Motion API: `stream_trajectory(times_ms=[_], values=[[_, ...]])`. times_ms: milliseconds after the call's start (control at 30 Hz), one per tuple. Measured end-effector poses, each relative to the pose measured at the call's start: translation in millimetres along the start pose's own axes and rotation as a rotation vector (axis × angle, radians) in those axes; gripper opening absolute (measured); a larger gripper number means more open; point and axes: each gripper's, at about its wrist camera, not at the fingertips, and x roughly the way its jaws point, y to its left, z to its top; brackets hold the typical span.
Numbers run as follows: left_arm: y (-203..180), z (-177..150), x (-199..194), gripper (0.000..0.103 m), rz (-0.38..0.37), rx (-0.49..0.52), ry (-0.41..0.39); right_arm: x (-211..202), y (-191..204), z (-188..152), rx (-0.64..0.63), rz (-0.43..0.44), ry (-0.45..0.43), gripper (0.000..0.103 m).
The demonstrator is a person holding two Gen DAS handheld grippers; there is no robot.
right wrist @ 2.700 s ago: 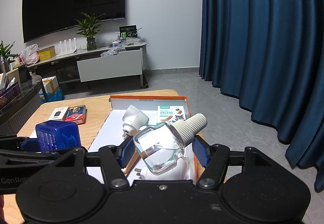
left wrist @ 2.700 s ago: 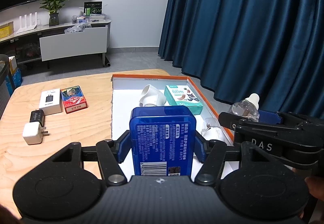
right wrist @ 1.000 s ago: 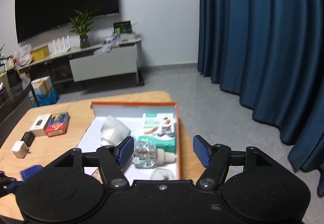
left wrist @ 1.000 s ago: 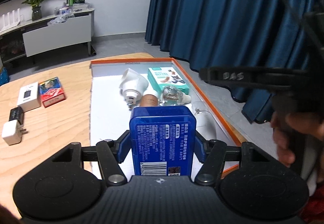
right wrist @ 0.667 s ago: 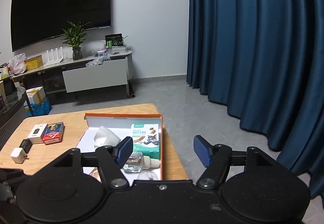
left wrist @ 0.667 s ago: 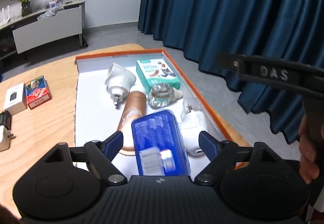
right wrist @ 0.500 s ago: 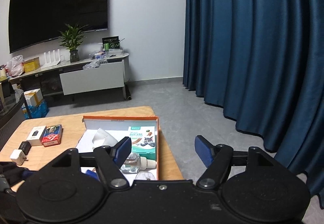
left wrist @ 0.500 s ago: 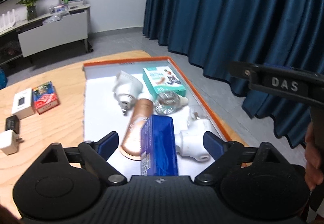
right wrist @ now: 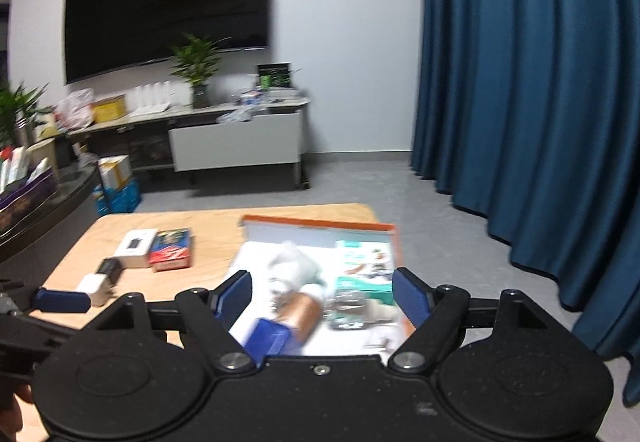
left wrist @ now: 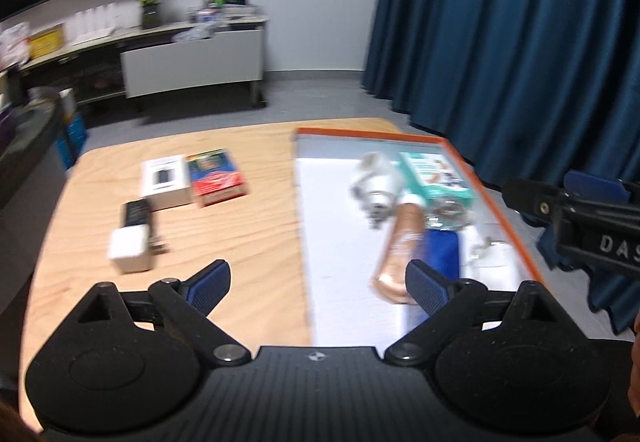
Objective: Organize rigid objects
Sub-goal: 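Move both tools back over the table toward the white charger and red card box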
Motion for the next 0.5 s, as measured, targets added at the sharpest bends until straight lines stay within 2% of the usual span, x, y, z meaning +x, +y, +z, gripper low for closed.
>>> stream_trajectory(times_ms=[233, 500], values=[[44.9, -6.4, -11.6, 0.097, 0.075, -0.072, -0.01, 10.7, 43.2, -1.3, -0.036, 0.068, 0.022, 0.095], [84.5, -15.9, -17.3, 0.097, 0.144, -0.144, -0.023, 17.4, 68.8, -4.8, -0.066, 0.117, 0.041, 0.095]])
